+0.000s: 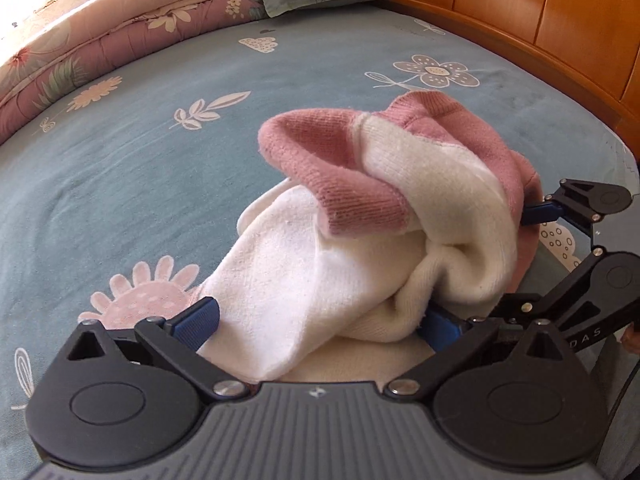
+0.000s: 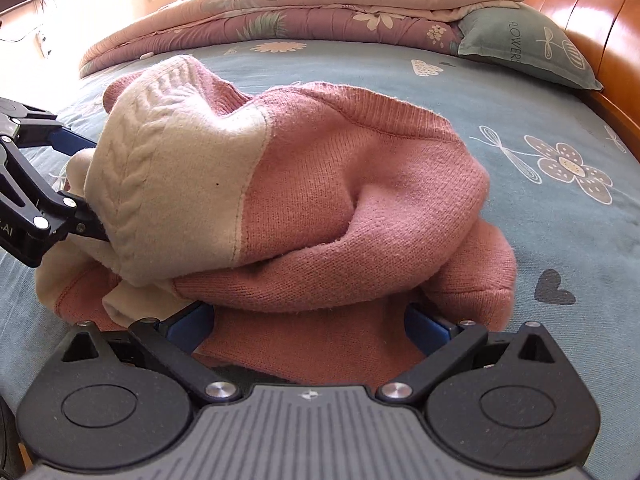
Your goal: Fold clothes
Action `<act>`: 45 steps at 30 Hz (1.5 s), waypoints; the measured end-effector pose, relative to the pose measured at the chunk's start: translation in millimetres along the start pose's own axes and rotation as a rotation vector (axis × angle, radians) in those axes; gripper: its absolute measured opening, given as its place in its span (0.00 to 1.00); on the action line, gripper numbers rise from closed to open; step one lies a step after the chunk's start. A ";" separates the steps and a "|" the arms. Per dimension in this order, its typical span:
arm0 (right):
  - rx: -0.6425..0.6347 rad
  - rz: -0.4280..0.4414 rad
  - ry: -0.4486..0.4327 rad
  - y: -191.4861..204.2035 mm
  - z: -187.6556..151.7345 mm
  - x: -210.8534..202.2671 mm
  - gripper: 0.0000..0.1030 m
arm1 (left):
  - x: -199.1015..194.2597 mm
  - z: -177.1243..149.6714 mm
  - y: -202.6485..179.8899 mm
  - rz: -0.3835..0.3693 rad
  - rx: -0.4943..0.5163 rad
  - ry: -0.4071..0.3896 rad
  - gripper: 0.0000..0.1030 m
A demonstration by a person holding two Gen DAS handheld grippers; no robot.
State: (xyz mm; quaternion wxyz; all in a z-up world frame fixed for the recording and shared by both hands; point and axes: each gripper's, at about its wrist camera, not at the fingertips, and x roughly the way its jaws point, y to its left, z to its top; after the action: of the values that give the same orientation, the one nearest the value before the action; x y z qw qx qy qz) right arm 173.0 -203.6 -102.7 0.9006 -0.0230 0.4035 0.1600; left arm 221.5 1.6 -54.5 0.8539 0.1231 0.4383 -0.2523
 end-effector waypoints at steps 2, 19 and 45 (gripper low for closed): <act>0.004 0.028 -0.012 -4.6 -4.4 3.8 1.00 | 5.0 -4.8 8.7 -0.062 -0.008 -0.002 1.00; -0.014 0.013 -0.088 -6.9 -8.1 -49.0 1.00 | -51.2 -2.8 8.8 0.104 0.168 -0.104 0.99; -0.036 0.041 -0.099 17.4 -0.1 -61.8 1.00 | -23.3 -4.1 5.1 0.311 0.435 -0.121 0.99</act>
State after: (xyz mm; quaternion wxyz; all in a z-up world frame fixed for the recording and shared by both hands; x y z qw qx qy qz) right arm 129.1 -203.8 -55.8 0.9155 -0.0229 0.3559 0.1864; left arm 210.0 15.2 -38.0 0.8605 0.3542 0.2977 -0.2133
